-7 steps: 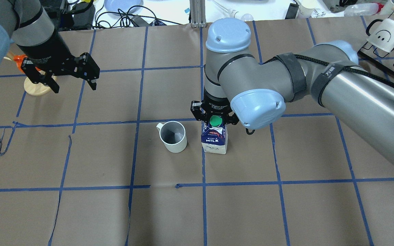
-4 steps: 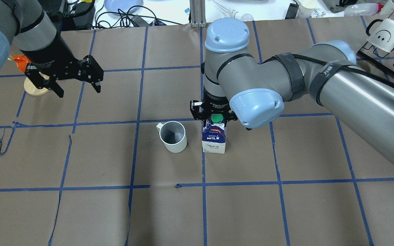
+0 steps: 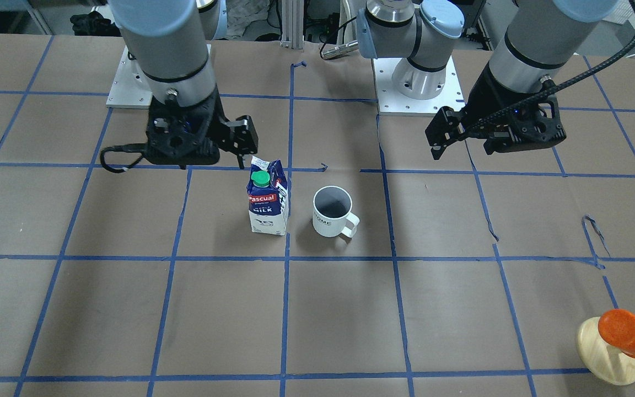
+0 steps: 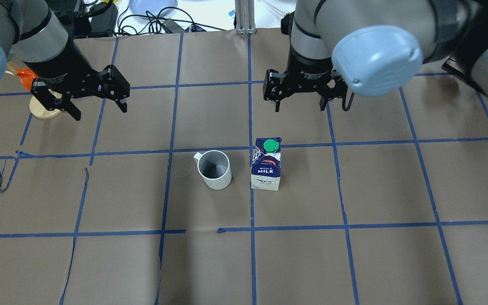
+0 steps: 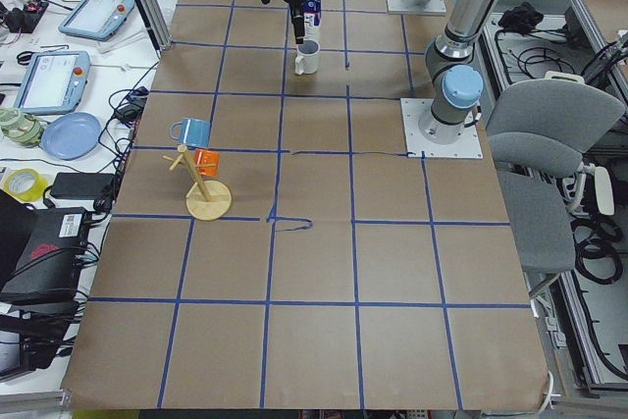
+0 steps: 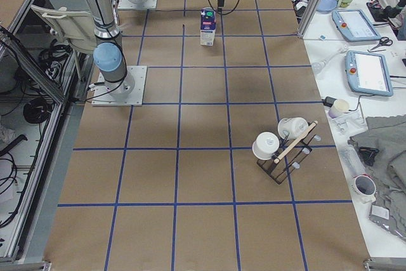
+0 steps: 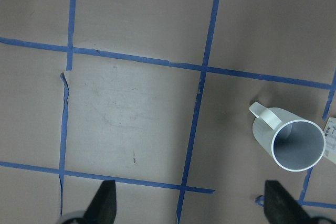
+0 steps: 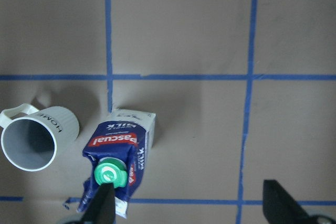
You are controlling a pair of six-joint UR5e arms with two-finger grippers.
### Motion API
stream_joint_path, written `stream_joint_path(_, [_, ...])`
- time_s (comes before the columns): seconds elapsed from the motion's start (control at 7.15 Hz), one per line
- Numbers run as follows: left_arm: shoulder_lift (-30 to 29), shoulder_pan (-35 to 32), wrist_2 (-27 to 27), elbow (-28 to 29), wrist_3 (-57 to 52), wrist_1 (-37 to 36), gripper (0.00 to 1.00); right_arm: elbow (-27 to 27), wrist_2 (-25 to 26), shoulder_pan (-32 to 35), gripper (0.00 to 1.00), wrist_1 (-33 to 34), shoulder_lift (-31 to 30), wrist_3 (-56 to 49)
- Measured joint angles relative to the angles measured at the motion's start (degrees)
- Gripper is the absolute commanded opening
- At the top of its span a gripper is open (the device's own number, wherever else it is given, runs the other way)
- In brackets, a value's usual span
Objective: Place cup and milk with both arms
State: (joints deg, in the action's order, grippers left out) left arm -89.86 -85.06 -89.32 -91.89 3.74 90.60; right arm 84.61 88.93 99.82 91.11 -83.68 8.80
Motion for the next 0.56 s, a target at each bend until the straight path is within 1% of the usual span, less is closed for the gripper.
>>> stream_joint_path(0.28, [0.50, -0.09, 0.15, -0.14, 0.03, 0.19, 1.00, -1.18, 0.94, -5.70, 1.00, -4.68, -4.69, -4.89])
stream_joint_path(0.56, [1.00, -0.10, 0.11, -0.44, 0.10, 0.32, 1.00, 0.80, 0.69, -7.18, 1.00, -5.87, -6.95, -5.81])
